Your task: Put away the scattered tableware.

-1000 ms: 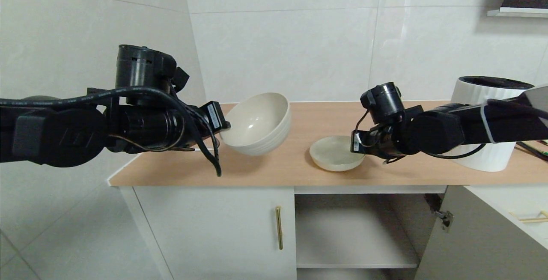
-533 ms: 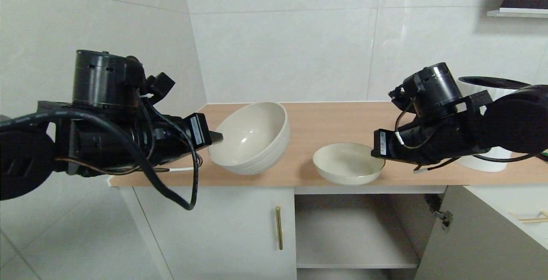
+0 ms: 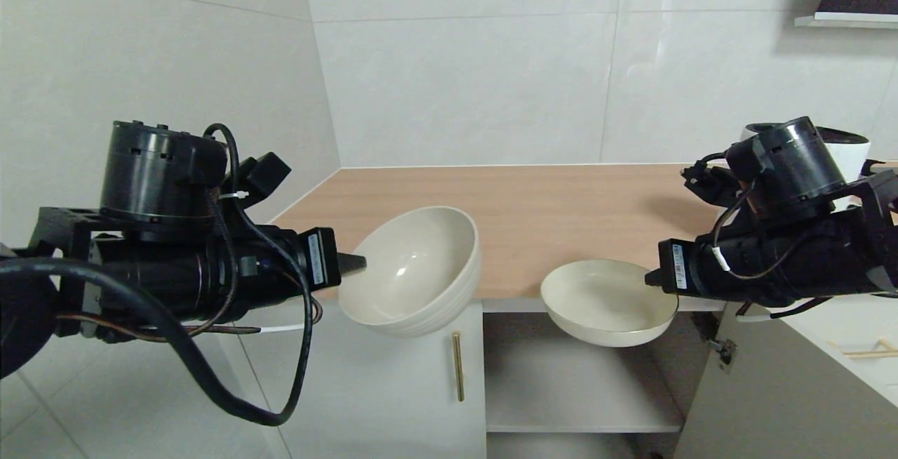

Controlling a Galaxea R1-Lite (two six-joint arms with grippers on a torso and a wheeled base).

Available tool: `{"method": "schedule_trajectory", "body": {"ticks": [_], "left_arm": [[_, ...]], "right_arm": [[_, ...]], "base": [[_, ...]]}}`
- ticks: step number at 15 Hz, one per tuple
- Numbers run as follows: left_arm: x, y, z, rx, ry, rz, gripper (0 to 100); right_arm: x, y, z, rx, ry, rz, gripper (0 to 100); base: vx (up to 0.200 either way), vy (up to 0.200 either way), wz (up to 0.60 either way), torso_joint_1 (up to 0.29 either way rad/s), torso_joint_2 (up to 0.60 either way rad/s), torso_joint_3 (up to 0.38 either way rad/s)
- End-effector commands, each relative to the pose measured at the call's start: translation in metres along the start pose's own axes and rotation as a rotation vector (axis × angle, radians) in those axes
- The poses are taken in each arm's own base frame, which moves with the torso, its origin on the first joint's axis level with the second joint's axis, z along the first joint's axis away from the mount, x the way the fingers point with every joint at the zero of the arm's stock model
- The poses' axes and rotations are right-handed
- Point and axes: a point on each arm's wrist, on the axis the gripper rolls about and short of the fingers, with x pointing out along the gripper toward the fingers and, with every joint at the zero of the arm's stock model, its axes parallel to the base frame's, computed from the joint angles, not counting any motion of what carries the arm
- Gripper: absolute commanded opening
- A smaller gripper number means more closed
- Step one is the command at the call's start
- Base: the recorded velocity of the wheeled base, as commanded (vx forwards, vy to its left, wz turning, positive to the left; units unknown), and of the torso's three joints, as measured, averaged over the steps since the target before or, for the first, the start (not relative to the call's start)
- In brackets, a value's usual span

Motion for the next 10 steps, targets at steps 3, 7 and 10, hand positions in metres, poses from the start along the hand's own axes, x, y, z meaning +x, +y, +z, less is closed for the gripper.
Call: {"method": "schedule_trajectory", "body": {"ticks": [3,7,10], "left_arm": [[0.007,0.000,-0.005,0.003,0.030,0.005,0],[0.015,0.002,-0.008,0.013,0.053,0.017,0],[0.016,0.001,-0.011,0.024,0.066,0.014,0]], "right_arm": [[0.004,-0.001,-0.001,-0.001,0.011,-0.008,0],[0.009,-0.001,-0.003,-0.003,0.026,-0.016,0],[0.012,-0.001,-0.003,-0.003,0.032,-0.018,0]], "base": [[-0.067,0.000,0.00,-0.001,0.00,0.001],[0.000,0.000,0.00,0.000,0.00,0.000],[0.000,0.000,0.00,-0.032,0.08,0.046]]}}
